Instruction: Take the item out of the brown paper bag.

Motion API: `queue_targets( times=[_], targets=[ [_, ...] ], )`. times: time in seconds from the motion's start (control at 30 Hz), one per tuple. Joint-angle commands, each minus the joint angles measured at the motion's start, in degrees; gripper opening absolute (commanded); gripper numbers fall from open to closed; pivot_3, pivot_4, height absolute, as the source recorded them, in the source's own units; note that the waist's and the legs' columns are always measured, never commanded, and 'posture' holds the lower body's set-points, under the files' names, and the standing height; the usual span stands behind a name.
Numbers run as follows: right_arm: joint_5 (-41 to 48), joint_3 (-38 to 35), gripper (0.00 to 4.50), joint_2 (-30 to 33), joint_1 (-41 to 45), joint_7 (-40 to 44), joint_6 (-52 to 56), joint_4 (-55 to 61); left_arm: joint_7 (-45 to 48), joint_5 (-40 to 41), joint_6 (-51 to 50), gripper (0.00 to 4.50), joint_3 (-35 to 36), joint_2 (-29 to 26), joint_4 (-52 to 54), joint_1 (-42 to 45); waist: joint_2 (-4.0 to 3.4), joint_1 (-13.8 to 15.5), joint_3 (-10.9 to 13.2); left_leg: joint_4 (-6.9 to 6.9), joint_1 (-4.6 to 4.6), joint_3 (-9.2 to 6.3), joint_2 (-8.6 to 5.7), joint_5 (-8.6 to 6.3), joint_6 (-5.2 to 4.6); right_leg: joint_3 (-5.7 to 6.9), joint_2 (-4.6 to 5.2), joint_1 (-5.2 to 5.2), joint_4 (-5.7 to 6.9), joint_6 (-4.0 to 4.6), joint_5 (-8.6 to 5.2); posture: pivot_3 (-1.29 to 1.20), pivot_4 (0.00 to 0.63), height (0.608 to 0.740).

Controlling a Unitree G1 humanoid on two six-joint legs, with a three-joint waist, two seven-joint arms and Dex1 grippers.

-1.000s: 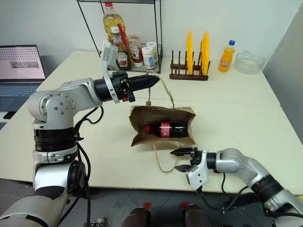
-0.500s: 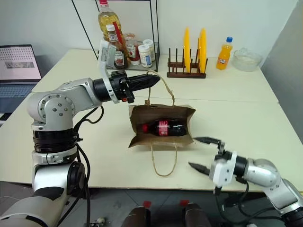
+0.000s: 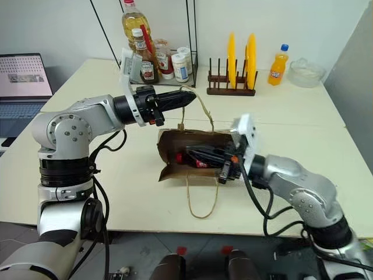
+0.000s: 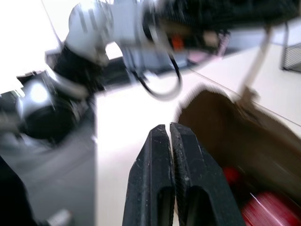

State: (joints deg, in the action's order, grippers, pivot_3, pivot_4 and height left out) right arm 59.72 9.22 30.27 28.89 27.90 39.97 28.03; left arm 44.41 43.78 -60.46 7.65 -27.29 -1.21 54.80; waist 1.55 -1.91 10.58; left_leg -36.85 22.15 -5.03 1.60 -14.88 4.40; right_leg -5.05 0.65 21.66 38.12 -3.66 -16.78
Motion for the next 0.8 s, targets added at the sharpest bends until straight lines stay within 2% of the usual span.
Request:
queue_targets(
  times=[0.03,0.17,0.23,0.4,0.6,0.7,0.8],
  targets=[
    [-1.4,2.2,0.03,-5.0,2.2,-1.2,1.6,-2.1,0.2,0.4,1.2,0.00,0.4,-0.4,1.0,1.8,-0.01,0.0,0.0,0.00,0.09,0.01,0.00,0.00,0.00,0.00,0.00,0.08,0.01,0.00,0.00,0.00,0.150,0.740],
    [-7.2,5.4,0.03,-10.3,3.4,0.2,0.3,-6.7,0.0,0.6,0.9,0.00,0.4,-0.5,1.3,2.1,-0.01,0.0,0.0,-0.15,0.71,0.02,-0.03,0.02,0.01,0.00,0.02,0.74,0.35,0.01,0.01,0.00,0.150,0.740],
    [-13.1,7.1,0.03,-11.9,4.0,0.5,-2.1,-9.8,-0.2,0.8,0.8,0.00,0.4,-0.5,1.6,1.9,-0.01,0.0,0.0,-0.14,0.72,0.05,-0.07,0.02,0.02,0.00,0.07,0.89,0.54,0.02,0.00,0.00,0.150,0.740],
    [-34.7,12.3,0.03,-11.9,6.5,-4.2,-11.7,-18.2,-0.7,1.5,0.2,0.00,0.7,-0.4,3.1,0.9,-0.02,-0.1,0.0,-0.14,0.71,0.11,-0.04,0.10,0.11,-0.05,0.01,1.07,0.83,0.05,-0.02,0.00,0.150,0.740],
    [-49.9,16.9,0.03,-7.6,5.7,-4.1,-14.0,-17.7,-1.2,2.1,0.1,0.00,0.7,-0.1,3.5,0.4,-0.02,-0.1,0.0,-0.12,0.82,0.18,-0.04,0.15,0.20,-0.12,0.00,1.27,0.85,0.05,-0.02,0.00,0.150,0.740],
    [-54.2,19.0,0.58,-5.1,4.8,-1.4,-13.9,-15.2,-1.1,2.1,0.5,0.00,0.6,-0.2,3.3,0.3,-0.02,-0.1,0.0,-0.11,0.88,0.28,-0.03,0.20,0.29,-0.24,0.00,1.42,0.89,0.05,-0.02,0.00,0.150,0.740],
    [-56.4,19.7,1.59,-3.9,4.1,1.0,-13.3,-13.3,-1.0,2.1,0.8,0.00,0.5,-0.2,3.2,0.3,-0.02,-0.2,0.0,-0.12,0.88,0.30,-0.03,0.19,0.27,-0.25,0.00,1.44,0.91,0.05,-0.02,0.00,0.150,0.740]
  ],
)
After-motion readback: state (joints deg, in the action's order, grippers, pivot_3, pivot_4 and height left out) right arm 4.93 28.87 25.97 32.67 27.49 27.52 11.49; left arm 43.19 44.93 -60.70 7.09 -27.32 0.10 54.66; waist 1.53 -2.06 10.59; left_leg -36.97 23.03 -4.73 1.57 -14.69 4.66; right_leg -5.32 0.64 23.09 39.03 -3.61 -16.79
